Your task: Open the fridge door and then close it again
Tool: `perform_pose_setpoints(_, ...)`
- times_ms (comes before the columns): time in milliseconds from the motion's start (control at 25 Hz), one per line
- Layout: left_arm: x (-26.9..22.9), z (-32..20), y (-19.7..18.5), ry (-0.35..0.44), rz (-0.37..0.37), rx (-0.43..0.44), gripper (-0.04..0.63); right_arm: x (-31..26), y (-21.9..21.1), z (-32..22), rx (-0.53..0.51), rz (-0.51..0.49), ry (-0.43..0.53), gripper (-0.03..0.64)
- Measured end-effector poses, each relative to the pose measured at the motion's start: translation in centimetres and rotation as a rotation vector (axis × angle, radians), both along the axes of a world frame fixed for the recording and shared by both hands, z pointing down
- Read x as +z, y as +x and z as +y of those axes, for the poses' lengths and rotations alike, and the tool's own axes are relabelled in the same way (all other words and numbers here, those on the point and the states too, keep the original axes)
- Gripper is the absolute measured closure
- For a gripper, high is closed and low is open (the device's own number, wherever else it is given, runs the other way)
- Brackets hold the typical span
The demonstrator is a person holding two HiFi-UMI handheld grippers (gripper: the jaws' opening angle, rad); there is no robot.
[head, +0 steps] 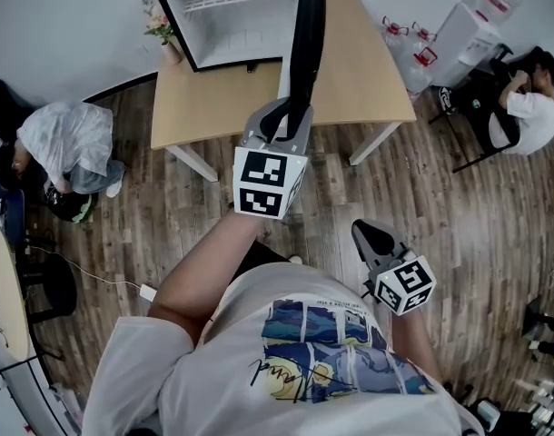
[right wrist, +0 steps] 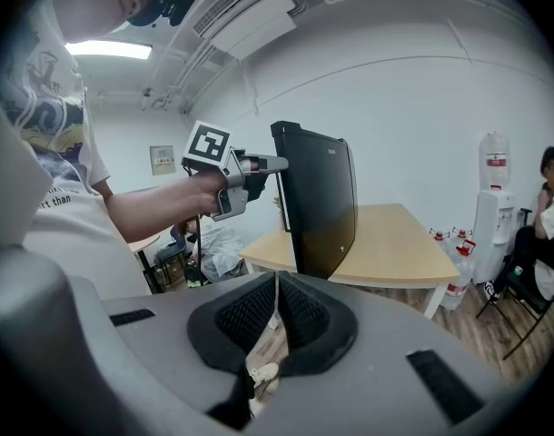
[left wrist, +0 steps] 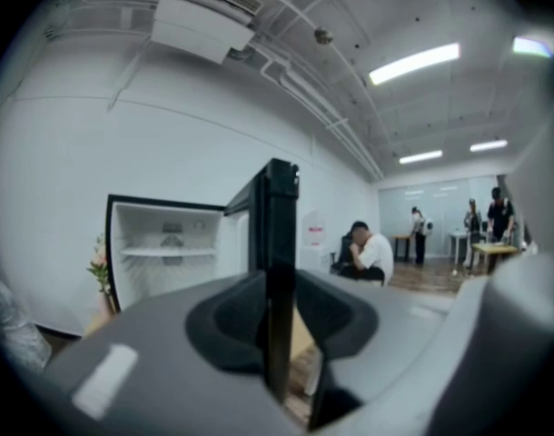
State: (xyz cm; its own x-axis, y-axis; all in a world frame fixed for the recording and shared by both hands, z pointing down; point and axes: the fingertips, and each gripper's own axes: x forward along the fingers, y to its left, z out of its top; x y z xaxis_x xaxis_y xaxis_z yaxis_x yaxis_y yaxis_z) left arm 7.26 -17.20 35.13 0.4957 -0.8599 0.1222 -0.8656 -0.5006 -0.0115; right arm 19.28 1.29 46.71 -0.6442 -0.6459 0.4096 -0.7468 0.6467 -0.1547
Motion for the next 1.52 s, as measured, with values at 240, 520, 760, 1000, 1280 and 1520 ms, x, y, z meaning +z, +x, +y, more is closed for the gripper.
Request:
perform_pose_setpoints(240,0.1,-0.3,-2.3,-0.007,-0.002,0.027,0.485,-0.2,-1.7,-1.2,-0.024,0.012,-0.001,0.597)
perform_pose_setpoints(520,0.0,-0.9,-6.3,-0.012,0.005,0.029,0.485,-0.4,-4.1,-2.8,-0.038,0.024,-0.008,0.597)
perform_pose_setpoints(760,-0.2,-2.2,-10.6,-0.011,0.006,0.039,0.483,-0.6,-6.4,-4.7,-0.056,0.033,-0.013,0.597)
perform_pose_setpoints(1000,-0.2,-4.1,-14.5,0.02,0.007,0.051,0.477,-0.7,-9.0,-7.1,-0.082,0.048,-0.01,0.597)
perform_pose_setpoints(1280,0.0,-7.1,-19.5,0.027,0.019,0.045,0.471,-1.1,-12.2,-10.6,-0.097,0.063,-0.002,0.597)
perform_pose_setpoints(1520,0.1,-10.4,-23.4,0.039,0.019,0.08,0.466,-1.5,-14.9,-13.3,-0.101,0.071,0.006,0.597)
